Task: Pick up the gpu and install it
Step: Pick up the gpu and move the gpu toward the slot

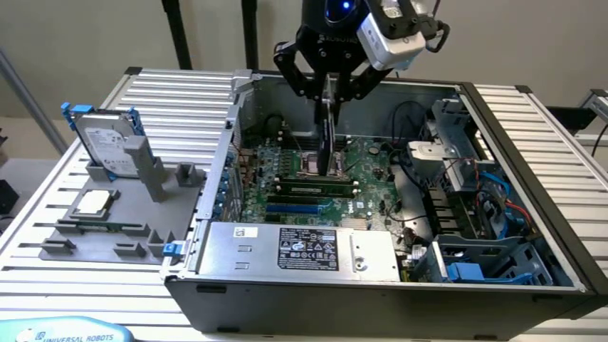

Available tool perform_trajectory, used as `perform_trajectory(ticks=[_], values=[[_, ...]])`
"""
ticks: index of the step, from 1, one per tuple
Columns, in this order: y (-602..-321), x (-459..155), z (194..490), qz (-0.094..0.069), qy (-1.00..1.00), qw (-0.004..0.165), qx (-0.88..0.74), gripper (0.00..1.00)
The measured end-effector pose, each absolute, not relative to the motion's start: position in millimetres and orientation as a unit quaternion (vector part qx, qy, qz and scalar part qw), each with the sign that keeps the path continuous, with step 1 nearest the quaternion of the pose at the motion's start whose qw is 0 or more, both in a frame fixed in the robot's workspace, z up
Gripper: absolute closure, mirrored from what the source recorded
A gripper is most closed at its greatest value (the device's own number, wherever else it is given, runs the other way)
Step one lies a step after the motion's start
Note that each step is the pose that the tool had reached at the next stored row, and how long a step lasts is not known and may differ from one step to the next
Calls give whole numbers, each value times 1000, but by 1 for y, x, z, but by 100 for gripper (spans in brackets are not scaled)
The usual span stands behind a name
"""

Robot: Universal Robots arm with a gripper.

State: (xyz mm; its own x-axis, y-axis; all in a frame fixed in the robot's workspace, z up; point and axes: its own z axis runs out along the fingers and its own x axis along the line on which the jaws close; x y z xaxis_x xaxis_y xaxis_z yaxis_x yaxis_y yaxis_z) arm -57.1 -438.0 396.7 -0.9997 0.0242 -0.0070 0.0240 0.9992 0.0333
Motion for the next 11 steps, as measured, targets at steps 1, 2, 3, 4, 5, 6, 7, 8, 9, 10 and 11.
perform_trajectory(ticks=[1, 2, 3, 4, 5, 6, 7, 8, 9, 10, 11], values=[[-438, -55, 395, 16, 1000, 4, 11, 73], [-437, -53, 393, 16, 1000, 4, 11, 73], [-437, -51, 391, 15, 1000, 4, 10, 73], [-437, -49, 389, 15, 1000, 4, 9, 73], [-436, -47, 388, 15, 1000, 4, 9, 73], [-436, -45, 386, 14, 1000, 4, 8, 73], [-436, -42, 384, 14, 1000, 4, 8, 73], [-435, -40, 382, 14, 1000, 4, 7, 73], [-435, -37, 380, 13, 1000, 4, 7, 73], [-435, -34, 378, 13, 1000, 4, 6, 73], [-435, -30, 377, 13, 1000, 4, 6, 73]])
